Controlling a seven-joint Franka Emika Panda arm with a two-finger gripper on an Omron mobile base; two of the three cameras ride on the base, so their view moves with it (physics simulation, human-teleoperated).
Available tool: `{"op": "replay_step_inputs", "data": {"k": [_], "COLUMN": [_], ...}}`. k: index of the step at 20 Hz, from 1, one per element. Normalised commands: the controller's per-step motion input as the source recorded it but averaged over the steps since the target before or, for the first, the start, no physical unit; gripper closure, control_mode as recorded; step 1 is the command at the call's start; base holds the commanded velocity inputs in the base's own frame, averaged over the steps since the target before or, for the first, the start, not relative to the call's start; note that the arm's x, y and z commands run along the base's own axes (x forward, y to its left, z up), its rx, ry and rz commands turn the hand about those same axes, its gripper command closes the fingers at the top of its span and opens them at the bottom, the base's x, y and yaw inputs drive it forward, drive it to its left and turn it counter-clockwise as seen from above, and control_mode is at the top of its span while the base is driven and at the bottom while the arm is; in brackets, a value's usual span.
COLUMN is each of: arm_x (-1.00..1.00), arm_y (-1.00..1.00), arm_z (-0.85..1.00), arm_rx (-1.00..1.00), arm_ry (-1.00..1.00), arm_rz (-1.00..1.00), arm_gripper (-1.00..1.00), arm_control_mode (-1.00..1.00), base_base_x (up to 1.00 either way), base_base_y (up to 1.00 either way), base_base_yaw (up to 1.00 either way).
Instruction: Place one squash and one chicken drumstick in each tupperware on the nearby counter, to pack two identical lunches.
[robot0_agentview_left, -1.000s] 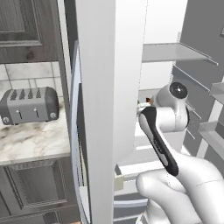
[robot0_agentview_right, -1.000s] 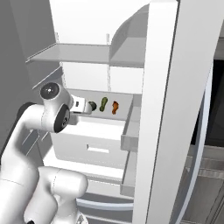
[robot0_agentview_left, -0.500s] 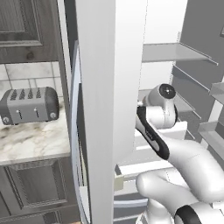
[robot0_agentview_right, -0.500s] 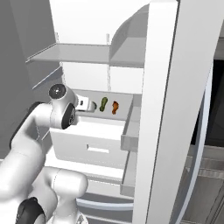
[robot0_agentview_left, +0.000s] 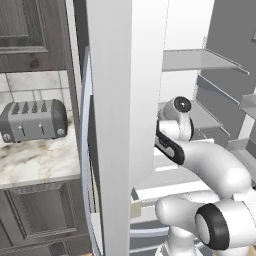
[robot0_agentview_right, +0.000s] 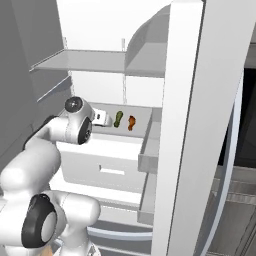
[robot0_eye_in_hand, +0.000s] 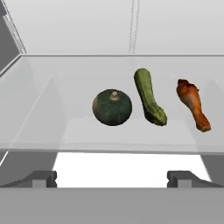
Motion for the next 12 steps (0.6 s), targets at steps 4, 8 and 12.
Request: {"op": "replay_step_inputs", "data": {"k": [4, 8, 12], "arm_x": [0.51, 0.54, 0.52], "arm_y": [0.0, 0.0, 0.0], "arm_z": [-0.2, -0.23, -0.27], "arm_rx": [0.0, 0.0, 0.0], "arm_ry": [0.0, 0.0, 0.0], "arm_rz": [0.0, 0.0, 0.0], "arm_gripper": [-1.0, -1.0, -1.0], "arm_control_mode": [-1.0, -1.0, -1.0], "base_base_x": [0.0, 0.0, 0.0], "base_base_y": [0.0, 0.0, 0.0], "base_base_yaw": [0.0, 0.0, 0.0]}}
